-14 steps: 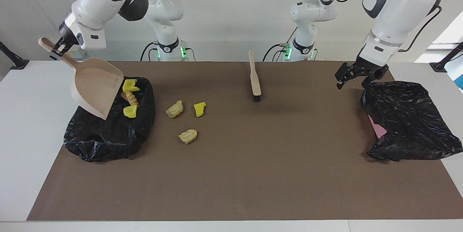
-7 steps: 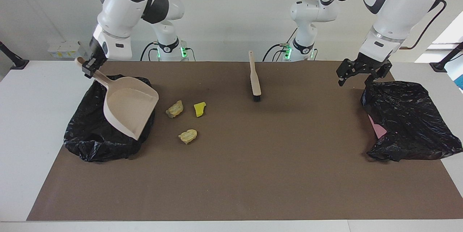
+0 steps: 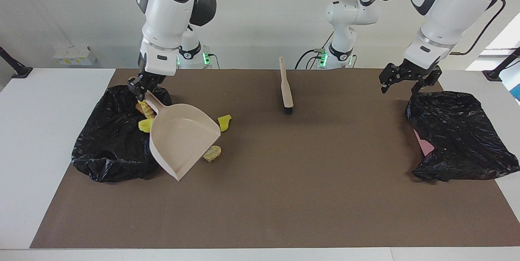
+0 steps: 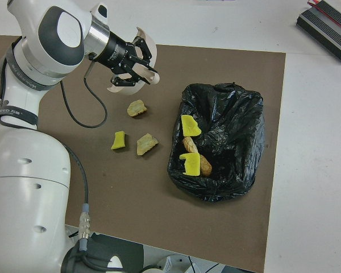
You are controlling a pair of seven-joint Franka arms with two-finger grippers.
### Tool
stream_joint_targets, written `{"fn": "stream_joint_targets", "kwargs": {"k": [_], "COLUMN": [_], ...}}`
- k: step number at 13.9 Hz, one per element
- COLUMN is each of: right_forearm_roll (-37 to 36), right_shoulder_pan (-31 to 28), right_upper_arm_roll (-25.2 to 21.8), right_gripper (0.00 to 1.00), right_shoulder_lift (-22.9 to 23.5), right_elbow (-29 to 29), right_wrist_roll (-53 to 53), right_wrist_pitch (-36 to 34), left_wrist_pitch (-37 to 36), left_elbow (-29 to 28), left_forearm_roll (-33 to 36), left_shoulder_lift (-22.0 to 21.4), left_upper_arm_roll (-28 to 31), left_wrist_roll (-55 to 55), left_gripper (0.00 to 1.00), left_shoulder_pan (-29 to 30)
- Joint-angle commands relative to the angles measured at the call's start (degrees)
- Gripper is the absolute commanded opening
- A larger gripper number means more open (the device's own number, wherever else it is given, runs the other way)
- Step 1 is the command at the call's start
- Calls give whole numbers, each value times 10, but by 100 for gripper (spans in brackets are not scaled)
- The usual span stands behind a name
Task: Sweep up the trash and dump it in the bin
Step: 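Bring the empty dustpan back to the table center with the right gripper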
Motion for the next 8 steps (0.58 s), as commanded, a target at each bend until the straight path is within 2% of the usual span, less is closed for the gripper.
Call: {"fn": "stream_joint_targets", "kwargs": {"k": [1,3,6,8], "right_forearm_roll": [50,98,140,153], "right_shoulder_pan": [46,53,98,118], "right_upper_arm_roll": [0,0,0,1], "right_gripper": [0,0,0,0], "right_shoulder_lift": [75,123,209,229], "right_elbow": [104,152,226,228], "right_wrist_roll": [158,265,431,489], "right_wrist_pitch": [-25,-19,-4,29], "left_wrist_pitch": [-3,-8,-5,-4], "left_elbow": [8,8,9,9], "left_forearm_roll": [7,6,7,9], "left_shoulder_lift": [2,0,0,0], "left_upper_arm_roll": [6,6,7,9], "left_wrist_roll": [6,2,4,3], "left_gripper": [100,100,100,100], "left_shoulder_pan": [-15,-13,-7,1]}}
